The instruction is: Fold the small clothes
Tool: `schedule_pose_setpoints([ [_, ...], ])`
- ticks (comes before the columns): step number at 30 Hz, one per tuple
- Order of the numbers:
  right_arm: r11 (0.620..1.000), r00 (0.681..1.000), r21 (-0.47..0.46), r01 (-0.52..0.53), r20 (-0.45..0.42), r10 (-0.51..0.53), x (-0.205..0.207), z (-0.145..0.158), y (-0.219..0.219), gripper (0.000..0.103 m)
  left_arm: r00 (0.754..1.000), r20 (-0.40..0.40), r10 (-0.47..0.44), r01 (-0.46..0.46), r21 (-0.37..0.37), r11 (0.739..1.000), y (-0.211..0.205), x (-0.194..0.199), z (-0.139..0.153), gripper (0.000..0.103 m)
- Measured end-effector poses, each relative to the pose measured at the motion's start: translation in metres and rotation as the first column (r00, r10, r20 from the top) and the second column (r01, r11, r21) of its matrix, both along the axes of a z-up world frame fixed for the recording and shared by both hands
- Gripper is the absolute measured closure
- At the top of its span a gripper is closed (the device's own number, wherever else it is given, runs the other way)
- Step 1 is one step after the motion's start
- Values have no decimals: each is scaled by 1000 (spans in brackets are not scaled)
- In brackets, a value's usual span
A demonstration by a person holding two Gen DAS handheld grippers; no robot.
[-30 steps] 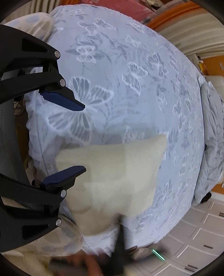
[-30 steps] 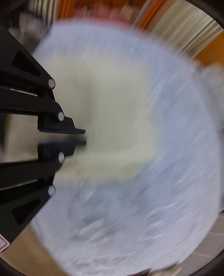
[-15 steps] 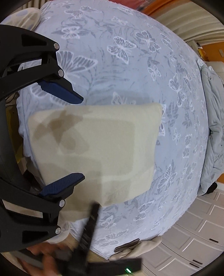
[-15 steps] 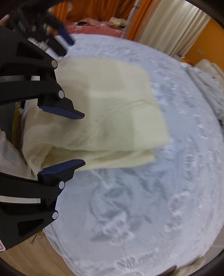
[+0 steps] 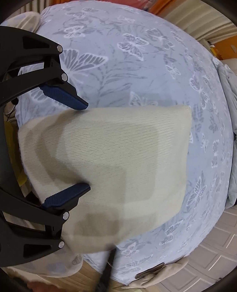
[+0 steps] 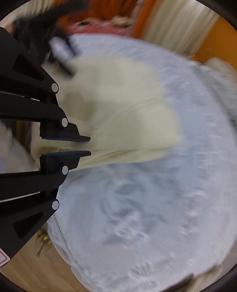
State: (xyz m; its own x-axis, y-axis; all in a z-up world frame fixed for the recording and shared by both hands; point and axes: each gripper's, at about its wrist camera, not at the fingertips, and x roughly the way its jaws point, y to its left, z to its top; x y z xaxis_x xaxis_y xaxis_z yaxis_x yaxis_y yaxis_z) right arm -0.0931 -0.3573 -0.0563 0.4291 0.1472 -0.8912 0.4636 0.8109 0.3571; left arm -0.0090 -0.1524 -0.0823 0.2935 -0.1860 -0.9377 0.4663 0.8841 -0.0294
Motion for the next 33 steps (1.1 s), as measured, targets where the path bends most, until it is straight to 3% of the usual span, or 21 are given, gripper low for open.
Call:
schedule_pose_setpoints([
  [2, 1000, 997, -22, -15, 70, 16, 7, 27, 2, 92, 1000, -1, 0, 0, -2, 1000, 1, 0, -2, 21],
  [4, 998, 996, -48, -49, 73, 52, 21, 28, 7, 93, 1000, -2, 0, 0, 4, 1000, 1, 0, -4, 20],
  [5, 996, 996, -56, -65, 55, 68, 27, 21, 10, 93, 1000, -2, 1, -1, 6, 1000, 0, 0, -4, 20],
  [8, 991, 985, -71, -117, -132, 107, 55, -54, 20, 94, 1000, 3, -7, 7, 15, 1000, -2, 0, -4, 20],
  [9, 989, 990, -95, -111, -102, 101, 56, -58, 21, 94, 1000, 2, -13, 13, 22, 1000, -4, -1, -5, 20],
  [11, 995, 992, -63, -72, -111, 64, 58, -37, 16, 93, 1000, 14, -18, 18, 34, 999, -5, -2, -5, 20],
  [14, 993, 998, -102, -51, -38, 47, 43, -7, 17, 91, 1000, 5, -12, 12, 28, 1000, -4, -1, -4, 20],
  [15, 995, 999, -97, -35, -27, 33, 35, -1, 16, 86, 1000, 3, -10, 10, 24, 1000, -4, 0, -4, 20],
  [18, 999, 1000, -37, -18, -13, 18, 14, -2, 19, 83, 1000, 1, -10, 10, 25, 1000, -4, 0, -4, 20],
  [20, 999, 998, -10, -47, -33, 46, 6, -7, 27, 90, 1000, 4, -12, 12, 26, 1000, -4, 0, -4, 20],
  [23, 990, 981, -95, -104, -172, 87, 10, -38, 48, 94, 1000, 4, -14, 14, 27, 1000, -4, 0, -5, 19],
  [27, 988, 977, -102, -113, -192, 92, 18, -33, 46, 92, 999, 19, -26, 25, 47, 999, -7, -4, -6, 19],
  [29, 995, 992, -70, -65, -113, 57, 12, -14, 38, 86, 1000, 2, -22, 22, 31, 999, -5, -3, -2, 20],
  [30, 997, 995, -60, -47, -86, 42, 9, -10, 34, 76, 1000, -13, -13, 13, 1, 1000, -1, -2, 3, 20],
  [31, 998, 999, -63, -12, -50, 9, 4, -3, 27, 52, 1000, -23, -7, 6, -29, 1000, 3, -1, 6, 17],
  [33, 996, 1000, -86, 13, -20, -15, -1, -1, 19, 34, 999, -37, 19, -22, -90, 996, 11, 3, 15, 9],
])
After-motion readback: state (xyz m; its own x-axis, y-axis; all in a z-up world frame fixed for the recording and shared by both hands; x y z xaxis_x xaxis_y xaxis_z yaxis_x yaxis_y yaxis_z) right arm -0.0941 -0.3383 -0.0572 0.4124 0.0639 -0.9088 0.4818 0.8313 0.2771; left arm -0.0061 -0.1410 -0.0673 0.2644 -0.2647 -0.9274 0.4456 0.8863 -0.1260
